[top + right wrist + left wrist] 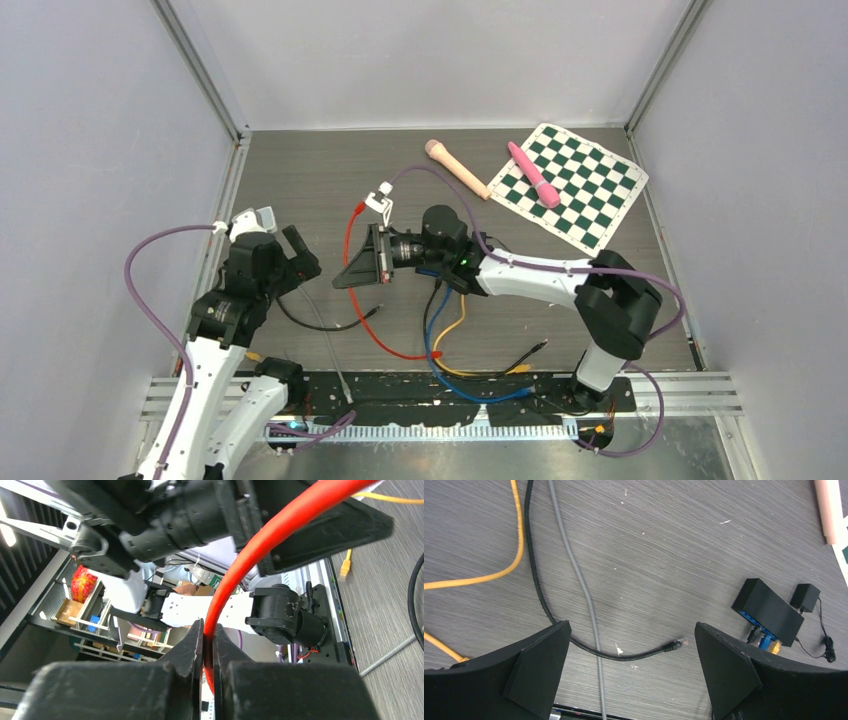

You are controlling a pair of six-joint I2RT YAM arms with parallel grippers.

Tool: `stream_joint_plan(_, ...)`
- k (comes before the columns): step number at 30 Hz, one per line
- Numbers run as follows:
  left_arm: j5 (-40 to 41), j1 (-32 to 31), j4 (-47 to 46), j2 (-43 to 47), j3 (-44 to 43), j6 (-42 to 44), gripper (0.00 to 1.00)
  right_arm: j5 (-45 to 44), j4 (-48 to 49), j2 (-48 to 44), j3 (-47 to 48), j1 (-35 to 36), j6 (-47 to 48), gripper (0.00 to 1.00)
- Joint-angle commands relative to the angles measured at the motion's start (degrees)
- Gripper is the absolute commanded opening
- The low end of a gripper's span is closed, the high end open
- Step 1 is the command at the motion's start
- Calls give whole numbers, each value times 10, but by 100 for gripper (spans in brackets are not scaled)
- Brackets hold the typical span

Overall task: Pull the plug from the switch port
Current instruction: Place the connector at the center of the board.

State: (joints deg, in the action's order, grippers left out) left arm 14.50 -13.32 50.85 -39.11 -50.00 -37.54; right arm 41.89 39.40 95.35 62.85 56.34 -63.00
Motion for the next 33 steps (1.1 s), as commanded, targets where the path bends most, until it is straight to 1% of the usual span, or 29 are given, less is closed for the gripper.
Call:
stream_joint_plan(1,29,10,12,14,1,-2,100,-14,64,33,5,8,-25,5)
stream_joint_plan(3,33,13,15,22,4,2,100,-44,37,43,-6,8,0,5)
stream_joint_plan(4,35,14,17,24,5,4,100,-73,-12,44,-9,8,26,5)
stream_joint_plan(5,38,15,20,26,6,6,100,-90,-40,43,-9,8,40,5)
stream_joint_plan(6,40,16,20,27,7,7,100,-123,-96,40,-8,8,64,5)
stream_joint_plan(8,41,18,21,27,7,12,99,-167,-159,30,-5,7,88,5)
stream_joint_plan(9,41,19,21,26,6,13,99,-177,-190,22,5,7,101,5)
stream_joint_plan(10,41,19,20,25,6,14,100,-189,-202,19,12,8,107,5)
stream_joint_plan(13,40,23,19,20,3,16,100,-181,-239,11,55,9,115,5)
stream_joint_plan(16,39,25,17,17,-2,18,100,-167,-216,0,79,9,108,5)
stream_joint_plan(18,38,27,19,16,-6,19,100,-163,-149,-12,74,2,66,5)
stream_joint_plan(19,38,27,19,16,-7,21,100,-153,-62,-13,55,-6,5,5)
stream_joint_plan(20,38,27,21,16,-9,21,100,-146,-14,-10,47,-10,-29,5)
stream_joint_plan(21,37,28,23,17,-11,22,100,-128,64,4,42,-18,-92,5)
stream_joint_plan(22,38,28,25,18,-11,22,100,-120,80,11,45,-20,-112,5)
stream_joint_plan(23,39,29,25,21,-9,22,100,-110,52,21,59,-22,-123,5)
stream_joint_plan(24,39,29,27,23,-7,22,99,-112,22,24,64,-21,-108,5)
stream_joint_plan(25,39,30,26,26,-4,21,99,-128,-21,24,61,-21,-99,5)
stream_joint_plan(26,39,30,26,29,-2,19,100,-139,-35,22,55,-20,-90,5)
stream_joint_plan(28,34,31,26,32,3,19,99,-168,-70,5,36,-20,-35,5)
stream_joint_plan(29,31,31,27,33,5,19,100,-199,-132,-1,39,-20,-9,5)
stream_joint_plan(30,28,31,26,34,8,18,100,-218,-215,-15,52,-20,45,5)
stream_joint_plan(31,23,32,21,35,12,19,99,-265,-258,-22,60,-18,71,5)
stream_joint_plan(32,17,32,18,35,16,19,100,-317,-337,-33,78,-17,122,5)
stream_joint_plan(33,11,32,14,32,16,20,100,-333,-362,-39,82,-14,140,5)
